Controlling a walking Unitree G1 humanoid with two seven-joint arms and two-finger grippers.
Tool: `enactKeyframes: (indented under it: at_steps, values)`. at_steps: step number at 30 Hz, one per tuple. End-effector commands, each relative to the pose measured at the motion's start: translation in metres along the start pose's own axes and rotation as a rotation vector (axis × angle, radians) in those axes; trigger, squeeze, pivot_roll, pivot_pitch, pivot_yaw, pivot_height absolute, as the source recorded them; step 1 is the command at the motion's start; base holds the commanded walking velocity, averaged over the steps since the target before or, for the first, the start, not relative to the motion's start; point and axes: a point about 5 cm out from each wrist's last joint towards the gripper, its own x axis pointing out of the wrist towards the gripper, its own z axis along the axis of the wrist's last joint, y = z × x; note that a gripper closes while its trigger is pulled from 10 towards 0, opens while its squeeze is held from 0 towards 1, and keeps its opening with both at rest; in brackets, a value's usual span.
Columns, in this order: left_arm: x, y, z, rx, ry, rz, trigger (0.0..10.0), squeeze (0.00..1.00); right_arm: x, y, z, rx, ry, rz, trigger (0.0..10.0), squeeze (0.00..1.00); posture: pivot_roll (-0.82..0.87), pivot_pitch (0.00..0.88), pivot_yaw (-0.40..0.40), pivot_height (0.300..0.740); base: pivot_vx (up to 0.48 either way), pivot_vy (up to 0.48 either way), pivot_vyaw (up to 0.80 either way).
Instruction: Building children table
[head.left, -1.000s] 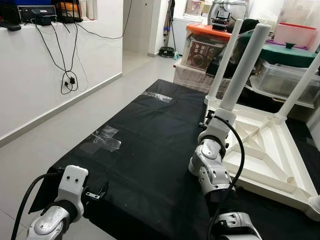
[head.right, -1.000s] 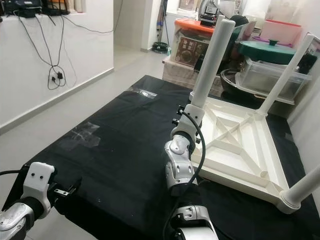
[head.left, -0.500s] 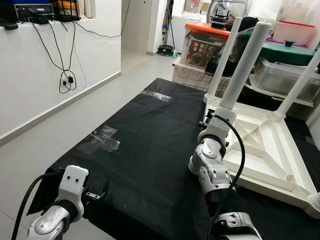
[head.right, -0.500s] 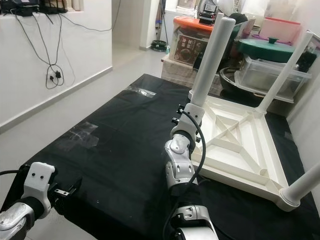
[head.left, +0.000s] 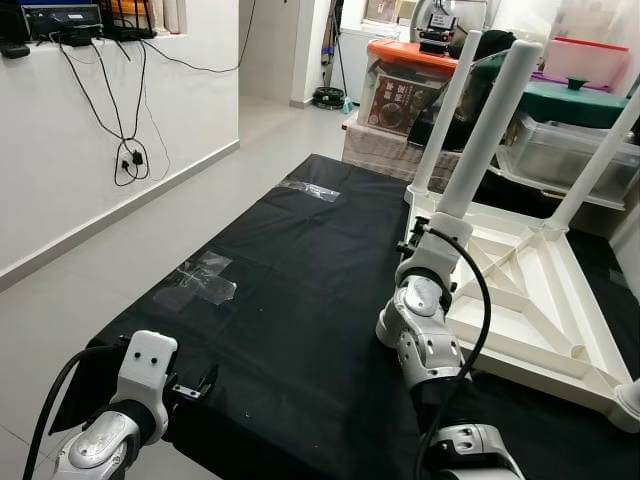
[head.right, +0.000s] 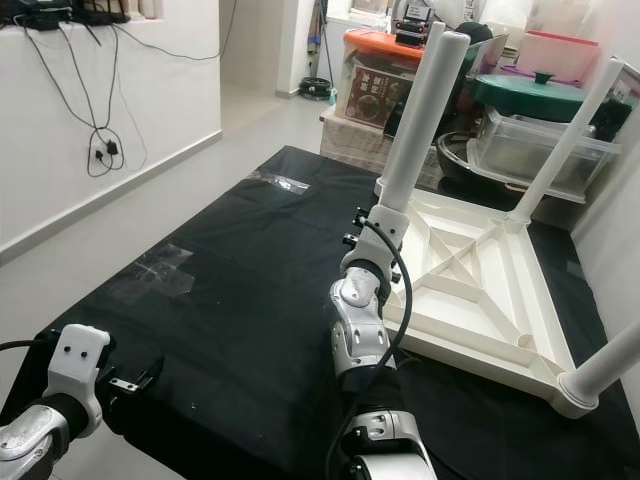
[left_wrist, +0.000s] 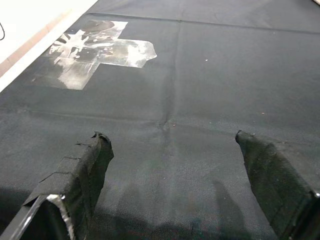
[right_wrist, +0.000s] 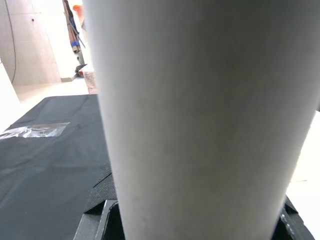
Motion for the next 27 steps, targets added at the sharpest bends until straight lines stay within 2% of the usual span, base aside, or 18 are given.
enactKeyframes:
  at_steps: [1,9,27]
  values:
    - [0.0013,0.0011,0.0003,0.015,0.003,-0.005,10.0,0.00,0.0023,-0.0196,-0.0200,0.057,0.110,-0.063,10.0,0.00,0.11,0.000,-0.085,0.740,0.000,0.000,0.00]
    - [0.0015,-0.0002,0.0019,0.001,-0.009,-0.018,10.0,0.00,0.0020,-0.0156,-0.0126,0.074,0.120,-0.043,10.0,0.00,0.10,0.000,-0.083,0.740,0.000,0.000,0.00]
    - [0.0003,-0.0037,0.0037,-0.012,-0.026,-0.041,10.0,0.00,0.0001,-0.0122,-0.0117,0.062,0.136,-0.009,10.0,0.00,0.10,0.000,-0.087,0.740,0.000,0.000,0.00]
